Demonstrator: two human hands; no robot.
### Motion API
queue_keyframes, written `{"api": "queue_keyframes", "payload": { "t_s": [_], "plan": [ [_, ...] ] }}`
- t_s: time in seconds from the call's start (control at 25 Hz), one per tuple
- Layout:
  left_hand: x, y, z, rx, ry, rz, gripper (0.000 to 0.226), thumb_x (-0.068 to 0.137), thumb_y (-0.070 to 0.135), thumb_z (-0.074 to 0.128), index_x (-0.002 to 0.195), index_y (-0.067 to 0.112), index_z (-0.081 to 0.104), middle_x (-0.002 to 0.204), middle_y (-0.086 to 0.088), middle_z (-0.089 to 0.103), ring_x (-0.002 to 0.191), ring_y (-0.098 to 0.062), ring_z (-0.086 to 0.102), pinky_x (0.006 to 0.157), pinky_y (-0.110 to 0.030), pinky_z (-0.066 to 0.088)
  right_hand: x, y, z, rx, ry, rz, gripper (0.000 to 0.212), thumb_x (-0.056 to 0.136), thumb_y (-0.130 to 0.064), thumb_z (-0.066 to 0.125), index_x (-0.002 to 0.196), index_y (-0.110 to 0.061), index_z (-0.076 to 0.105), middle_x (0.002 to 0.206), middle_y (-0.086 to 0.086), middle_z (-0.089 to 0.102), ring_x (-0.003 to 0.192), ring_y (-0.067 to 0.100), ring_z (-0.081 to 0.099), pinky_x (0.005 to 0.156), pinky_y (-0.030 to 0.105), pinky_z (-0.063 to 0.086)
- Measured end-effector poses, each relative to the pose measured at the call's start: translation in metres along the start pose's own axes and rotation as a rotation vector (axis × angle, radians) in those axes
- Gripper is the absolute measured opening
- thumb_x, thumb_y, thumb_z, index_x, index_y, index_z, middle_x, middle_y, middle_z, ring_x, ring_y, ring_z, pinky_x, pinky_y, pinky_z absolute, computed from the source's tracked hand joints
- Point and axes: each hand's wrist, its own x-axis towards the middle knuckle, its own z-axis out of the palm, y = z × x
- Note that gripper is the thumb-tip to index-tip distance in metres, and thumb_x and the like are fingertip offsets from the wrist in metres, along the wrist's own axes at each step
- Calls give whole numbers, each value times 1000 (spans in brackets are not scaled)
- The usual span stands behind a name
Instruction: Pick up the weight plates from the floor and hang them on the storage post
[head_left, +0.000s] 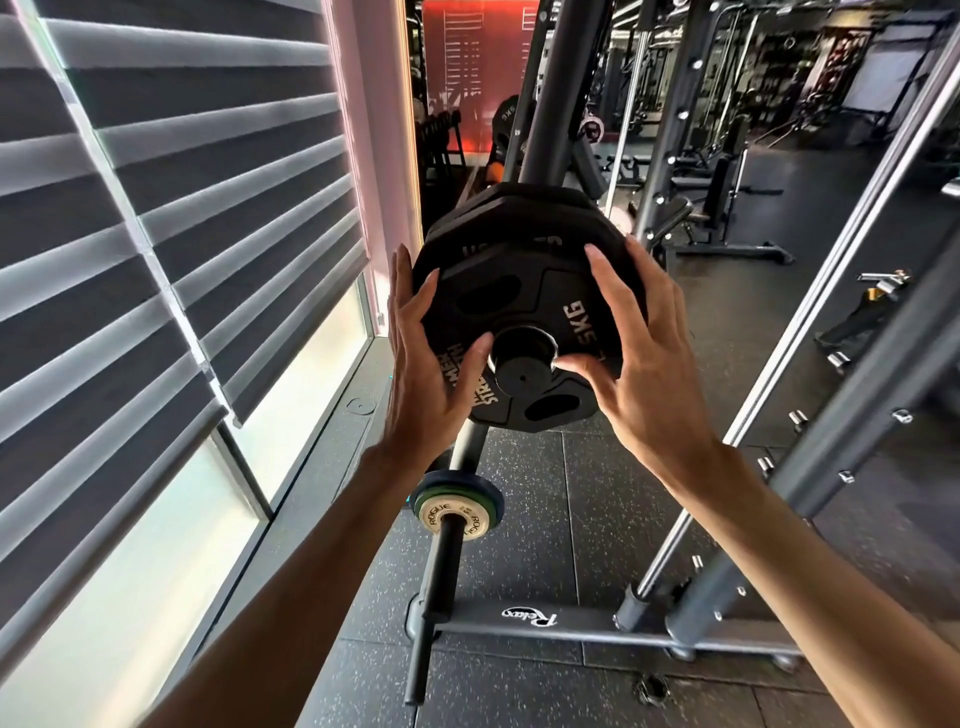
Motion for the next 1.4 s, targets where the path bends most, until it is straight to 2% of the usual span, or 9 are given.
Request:
{"api": "queue_keyframes", "payload": {
  "t_s": [0.16, 0.28, 0.44, 0.68, 0.8, 0.88, 1.04, 1.24, 1.4],
  "plan": [
    [1, -7, 5, -14, 35, 11, 65, 92, 11, 66, 143, 9, 25, 162, -27, 9, 152, -39, 13, 113, -64, 30, -4, -2, 6, -16, 17, 14, 91, 85, -30, 77, 158, -13, 25, 162, 17, 19, 151, 30, 21, 116, 55, 36],
    [4, -11, 9, 3, 59, 37, 64, 92, 11, 66, 142, 6, 27, 159, -30, 14, 151, -38, 16, 115, -64, 27, -2, -1, 15, 16, 46, 20, 88, 87, -27, 75, 157, -9, 24, 163, 18, 18, 153, 31, 18, 117, 54, 34],
    [16, -19, 15, 32, 65, 58, 63, 90, 10, 67, 140, 2, 29, 157, -32, 19, 150, -39, 19, 114, -63, 27, 7, 7, 25, 38, 30, 54, 90, 88, -25, 74, 158, -10, 21, 165, 17, 15, 154, 31, 13, 117, 56, 32],
    [20, -26, 16, 40, 51, 59, 63, 90, 14, 68, 140, 5, 30, 154, -30, 23, 147, -41, 23, 113, -62, 31, 8, 7, 31, 6, 36, 64, 89, 88, -25, 74, 158, -8, 21, 164, 18, 16, 154, 33, 14, 120, 55, 28],
    [15, -16, 10, 78, 41, -6, 67, 92, 22, 69, 144, 5, 29, 157, -26, 23, 149, -36, 22, 115, -59, 31, 8, 5, 23, -11, 20, 82, 92, 86, -32, 75, 158, -11, 21, 164, 16, 18, 154, 30, 15, 121, 53, 27],
    [8, -6, 10, 81, 51, -94, 70, 95, 26, 66, 149, 4, 28, 159, -23, 21, 151, -33, 18, 117, -56, 27, 3, 5, 23, 54, 23, 177, 98, 86, -40, 74, 159, -12, 15, 163, 16, 19, 154, 28, 14, 122, 52, 27],
    [8, -1, 20, 97, 98, -164, 65, 100, 30, 54, 152, 3, 27, 159, -20, 21, 150, -33, 17, 117, -58, 26, -6, 2, 37, 229, 46, 321, 96, 92, -39, 67, 160, -14, 5, 158, 18, 22, 149, 25, 24, 121, 47, 30],
    [8, -7, 26, 120, 118, -170, 62, 100, 26, 55, 151, 3, 30, 157, -20, 23, 147, -33, 21, 116, -55, 30, -3, 3, 43, 211, 62, 332, 96, 90, -30, 71, 160, -15, 7, 154, 19, 27, 144, 29, 32, 119, 40, 29],
    [9, 11, 10, 172, 47, -214, 62, 99, 31, 57, 151, 7, 33, 155, -18, 27, 147, -30, 25, 116, -54, 30, -2, -5, 26, 190, 5, 362, 100, 87, -36, 74, 161, -17, 8, 153, 19, 29, 142, 31, 36, 114, 44, 36]
  ]
}}
